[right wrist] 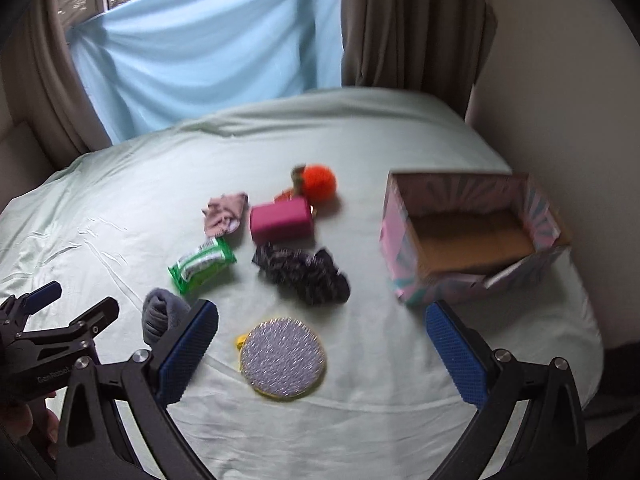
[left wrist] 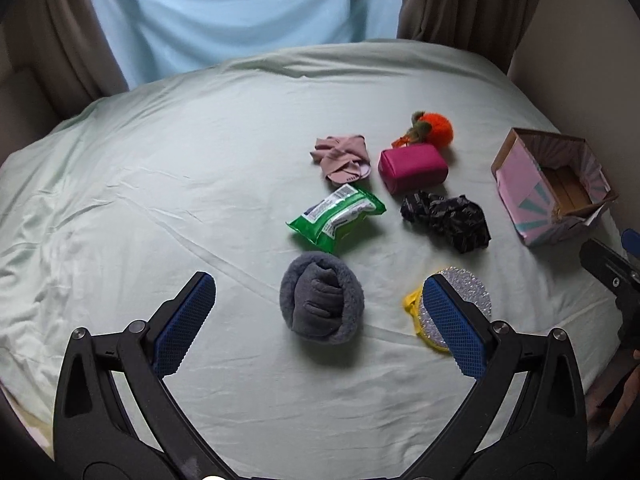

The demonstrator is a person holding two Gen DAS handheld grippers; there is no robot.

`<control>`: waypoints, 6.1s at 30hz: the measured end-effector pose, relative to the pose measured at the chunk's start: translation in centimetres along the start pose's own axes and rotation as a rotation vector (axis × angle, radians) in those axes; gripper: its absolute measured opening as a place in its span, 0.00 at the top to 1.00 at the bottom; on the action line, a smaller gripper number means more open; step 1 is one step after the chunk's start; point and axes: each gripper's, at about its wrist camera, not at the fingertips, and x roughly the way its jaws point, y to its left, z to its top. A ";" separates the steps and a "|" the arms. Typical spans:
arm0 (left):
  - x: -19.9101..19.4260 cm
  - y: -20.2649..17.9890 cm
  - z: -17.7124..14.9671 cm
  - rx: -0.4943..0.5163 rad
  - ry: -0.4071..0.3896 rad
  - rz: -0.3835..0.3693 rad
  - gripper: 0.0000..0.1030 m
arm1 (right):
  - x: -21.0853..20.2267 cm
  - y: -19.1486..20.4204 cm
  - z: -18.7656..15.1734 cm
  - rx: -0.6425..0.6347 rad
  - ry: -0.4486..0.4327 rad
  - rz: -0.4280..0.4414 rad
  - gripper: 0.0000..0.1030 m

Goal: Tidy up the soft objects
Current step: 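Grasp the grey fuzzy mitten with the left gripper while the right grasps the glittery sponge, then carry the mitten and sponge in both grippers over the cardboard box, then open both grippers to drop the mitten and sponge into the box, then move both grippers back toward the remaining items on the bed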

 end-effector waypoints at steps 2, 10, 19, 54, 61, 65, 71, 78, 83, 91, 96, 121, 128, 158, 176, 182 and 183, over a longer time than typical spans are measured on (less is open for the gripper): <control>2.3 0.1 -0.7 0.024 0.010 -0.015 0.00 | 2.4 0.9 -2.0 0.033 0.017 -0.003 0.00; 10.1 0.0 -4.1 0.079 0.055 -0.089 0.00 | 10.3 3.4 -8.0 0.068 0.037 -0.032 0.00; 14.2 -0.2 -5.1 0.112 0.106 -0.134 0.09 | 15.0 4.4 -10.2 0.030 0.013 -0.052 0.05; 7.8 -1.8 -1.9 0.076 0.070 -0.125 0.57 | 10.8 5.2 -6.6 -0.067 -0.001 0.133 0.61; 1.9 -5.2 2.0 0.055 0.023 -0.103 0.57 | 5.6 2.1 -2.0 -0.068 -0.043 0.172 0.61; -1.3 -8.0 4.8 0.013 -0.002 -0.092 0.57 | 2.9 -1.2 1.5 -0.078 -0.056 0.192 0.61; -5.1 -13.8 9.3 -0.060 -0.028 -0.082 0.57 | -0.1 -6.8 6.6 -0.111 -0.068 0.211 0.61; -5.7 -23.0 14.3 -0.068 -0.022 -0.085 0.57 | -0.2 -15.9 11.5 -0.069 -0.029 0.198 0.61; -2.9 -29.7 17.5 -0.033 0.018 -0.123 0.57 | 1.6 -23.4 14.0 -0.013 0.036 0.167 0.61; 4.3 -37.8 20.1 0.028 0.143 -0.148 0.57 | 7.5 -31.5 15.7 0.058 0.180 0.130 0.61; 9.4 -40.3 19.3 0.047 0.268 -0.161 0.57 | 12.7 -34.4 15.7 0.110 0.314 0.134 0.61; 19.5 -45.1 20.4 0.172 0.582 -0.142 0.00 | 26.3 -37.4 13.7 0.388 0.654 0.221 0.09; 18.1 -43.8 21.2 0.157 0.578 -0.157 0.00 | 25.2 -37.1 13.7 0.354 0.634 0.224 0.09; -9.6 -32.2 20.9 -0.010 0.164 -0.128 0.00 | -1.1 -30.2 19.3 0.033 0.249 0.277 0.08; -26.4 -14.0 14.2 -0.177 -0.143 0.034 0.00 | -15.0 -19.9 12.5 -0.074 -0.033 0.232 0.08; -27.0 -9.8 13.4 -0.175 -0.155 0.022 0.00 | -15.5 -16.5 11.6 -0.069 -0.054 0.220 0.08; -26.9 -9.2 13.3 -0.168 -0.154 0.022 0.00 | -15.5 -15.8 11.5 -0.066 -0.054 0.220 0.08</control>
